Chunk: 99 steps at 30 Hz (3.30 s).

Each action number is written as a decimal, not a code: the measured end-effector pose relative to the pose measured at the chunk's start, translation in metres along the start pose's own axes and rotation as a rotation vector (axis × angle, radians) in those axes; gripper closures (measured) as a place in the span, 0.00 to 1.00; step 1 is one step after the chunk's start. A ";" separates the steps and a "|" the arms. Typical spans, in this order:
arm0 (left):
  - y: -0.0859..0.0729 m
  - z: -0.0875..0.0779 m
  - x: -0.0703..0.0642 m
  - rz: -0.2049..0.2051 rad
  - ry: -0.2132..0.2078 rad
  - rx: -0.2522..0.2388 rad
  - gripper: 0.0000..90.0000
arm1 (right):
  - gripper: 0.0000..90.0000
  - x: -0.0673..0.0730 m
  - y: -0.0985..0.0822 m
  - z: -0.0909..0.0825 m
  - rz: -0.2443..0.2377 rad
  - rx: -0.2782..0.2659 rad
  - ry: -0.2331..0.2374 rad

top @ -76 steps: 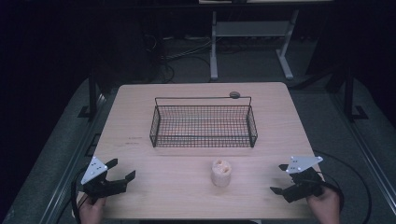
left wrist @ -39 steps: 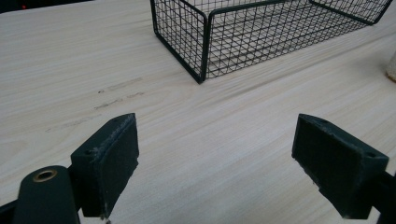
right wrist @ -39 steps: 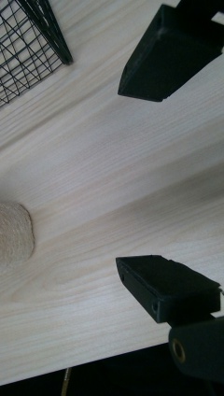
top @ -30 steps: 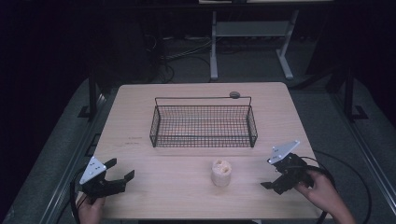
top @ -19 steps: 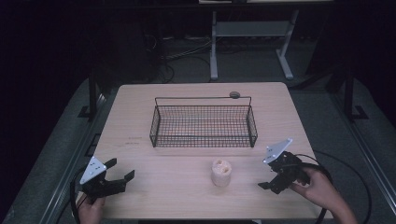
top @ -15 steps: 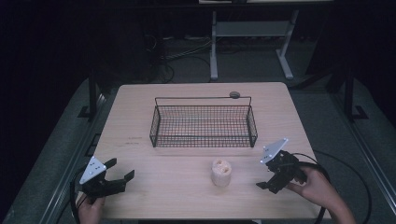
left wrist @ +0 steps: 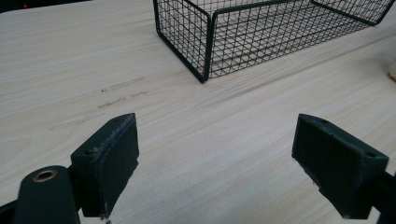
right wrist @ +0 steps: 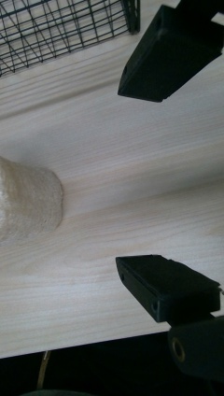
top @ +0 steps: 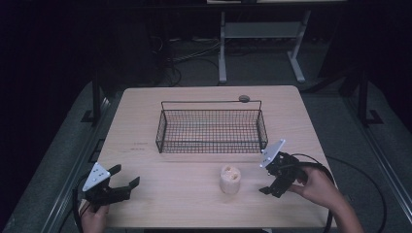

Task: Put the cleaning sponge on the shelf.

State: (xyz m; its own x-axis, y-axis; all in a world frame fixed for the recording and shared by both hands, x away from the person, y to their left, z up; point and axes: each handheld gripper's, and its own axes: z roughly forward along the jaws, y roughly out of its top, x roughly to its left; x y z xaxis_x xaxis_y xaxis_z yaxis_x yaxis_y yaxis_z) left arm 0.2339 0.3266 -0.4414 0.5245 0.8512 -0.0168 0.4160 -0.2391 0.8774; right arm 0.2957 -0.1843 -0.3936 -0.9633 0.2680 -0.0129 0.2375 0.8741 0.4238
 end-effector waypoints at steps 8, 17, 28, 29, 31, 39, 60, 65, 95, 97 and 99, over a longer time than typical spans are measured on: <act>0.000 0.000 0.000 -0.001 0.001 -0.002 0.15 | 0.16 0.001 0.014 0.002 -0.032 0.012 0.012; 0.000 -0.001 0.000 0.000 0.001 -0.003 0.15 | 0.16 0.001 0.026 0.005 -0.048 0.021 0.028; 0.000 -0.001 0.000 -0.002 0.002 -0.005 0.16 | 0.16 0.001 0.041 0.007 -0.073 0.022 0.045; 0.000 0.000 0.000 0.000 0.000 -0.003 0.16 | 0.16 0.001 0.043 0.007 -0.072 0.025 0.044; 0.001 0.000 -0.001 0.005 0.000 -0.003 0.15 | 0.16 0.001 0.049 0.009 -0.084 0.027 0.049; 0.001 -0.001 0.000 0.001 0.000 -0.005 0.15 | 0.16 0.003 0.061 0.012 -0.107 0.033 0.055; 0.001 -0.001 -0.001 0.001 0.001 -0.004 0.16 | 0.16 0.002 0.084 0.021 -0.145 0.063 0.087; 0.001 -0.001 -0.002 0.004 -0.001 -0.007 0.15 | 0.17 0.000 0.088 0.027 -0.148 0.080 0.103; 0.000 -0.003 0.001 -0.005 0.008 -0.015 0.15 | 0.31 -0.005 0.098 0.044 -0.148 0.125 0.150; 0.000 -0.003 0.001 -0.007 0.009 -0.015 0.15 | 0.31 -0.004 0.099 0.043 -0.152 0.128 0.151; 0.000 -0.003 0.001 -0.006 0.007 -0.016 0.16 | 0.31 -0.003 0.100 0.041 -0.156 0.128 0.151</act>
State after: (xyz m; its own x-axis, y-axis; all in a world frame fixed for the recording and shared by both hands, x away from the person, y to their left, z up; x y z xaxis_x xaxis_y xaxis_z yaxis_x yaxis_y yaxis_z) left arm 0.2324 0.3287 -0.4395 0.5165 0.8561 -0.0188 0.4075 -0.2265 0.8847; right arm 0.3277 -0.0806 -0.3885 -0.9950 0.0705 0.0701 0.0888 0.9470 0.3088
